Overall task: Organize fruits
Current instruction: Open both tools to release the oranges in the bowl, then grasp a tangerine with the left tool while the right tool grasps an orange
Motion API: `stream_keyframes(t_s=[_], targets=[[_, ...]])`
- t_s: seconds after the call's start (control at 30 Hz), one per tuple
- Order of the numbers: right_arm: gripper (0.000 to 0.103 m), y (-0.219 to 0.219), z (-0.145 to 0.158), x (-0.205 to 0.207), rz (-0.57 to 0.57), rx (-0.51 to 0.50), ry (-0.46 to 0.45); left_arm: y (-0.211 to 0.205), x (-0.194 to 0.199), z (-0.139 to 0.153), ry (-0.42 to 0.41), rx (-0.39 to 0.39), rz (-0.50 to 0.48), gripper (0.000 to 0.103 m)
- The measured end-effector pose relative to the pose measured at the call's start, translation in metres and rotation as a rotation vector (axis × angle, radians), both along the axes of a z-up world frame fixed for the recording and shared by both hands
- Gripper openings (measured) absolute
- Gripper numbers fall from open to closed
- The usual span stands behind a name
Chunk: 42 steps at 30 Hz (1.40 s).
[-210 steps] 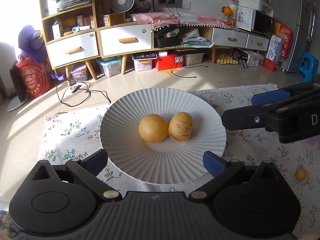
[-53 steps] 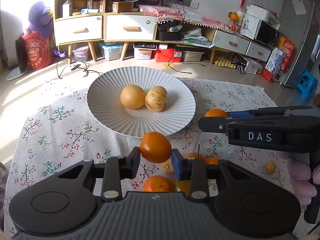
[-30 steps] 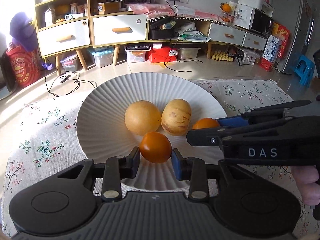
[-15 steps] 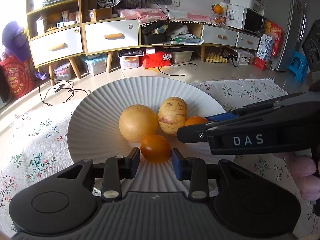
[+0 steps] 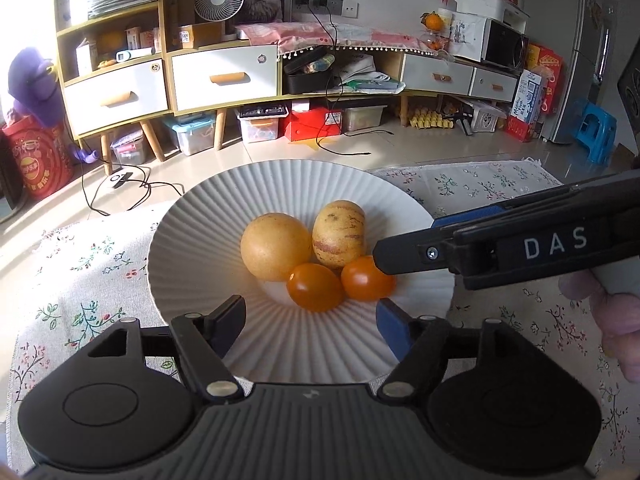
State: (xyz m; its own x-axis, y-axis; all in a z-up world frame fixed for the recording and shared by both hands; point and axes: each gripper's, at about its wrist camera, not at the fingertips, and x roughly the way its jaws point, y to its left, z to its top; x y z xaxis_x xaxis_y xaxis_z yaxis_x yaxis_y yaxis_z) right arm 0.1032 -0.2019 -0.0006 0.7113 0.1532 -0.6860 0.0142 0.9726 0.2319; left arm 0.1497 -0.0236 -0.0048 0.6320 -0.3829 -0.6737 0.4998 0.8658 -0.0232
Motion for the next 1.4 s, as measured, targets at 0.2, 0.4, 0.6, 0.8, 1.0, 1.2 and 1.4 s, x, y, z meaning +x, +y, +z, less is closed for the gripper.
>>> stream_keyframes(t_s=[0.2,0.4,0.6,0.8,1.0,1.2,1.4], targets=[[0.074,-0.006,0.014,-0.02,-0.04,-0.009,-0.007,0.001,-0.019,0.016,-0.017,-0.001,0.013,0.082],[0.089,-0.007,0.019,-0.045,-0.063,-0.033,0.0,0.006,-0.04,0.025,-0.018,0.023,0.02,0.093],[0.094,-0.007,0.02,-0.062,-0.094,-0.008,0.024,0.014,-0.056,0.022,0.031,0.05,0.058,0.094],[0.096,-0.002,0.016,-0.081,-0.101,-0.052,0.048,0.025,-0.075,0.014,0.053,0.045,0.093,0.094],[0.096,0.004,0.005,-0.1,-0.078,-0.118,0.026,0.032,-0.086,0.005,0.053,0.045,0.107,0.094],[0.097,0.004,-0.002,-0.111,-0.034,-0.117,-0.016,0.037,-0.093,-0.001,0.059,-0.009,0.079,0.093],[0.087,0.006,-0.012,-0.109,-0.013,-0.136,-0.028,0.036,-0.095,-0.011,0.039,-0.069,0.045,0.08]])
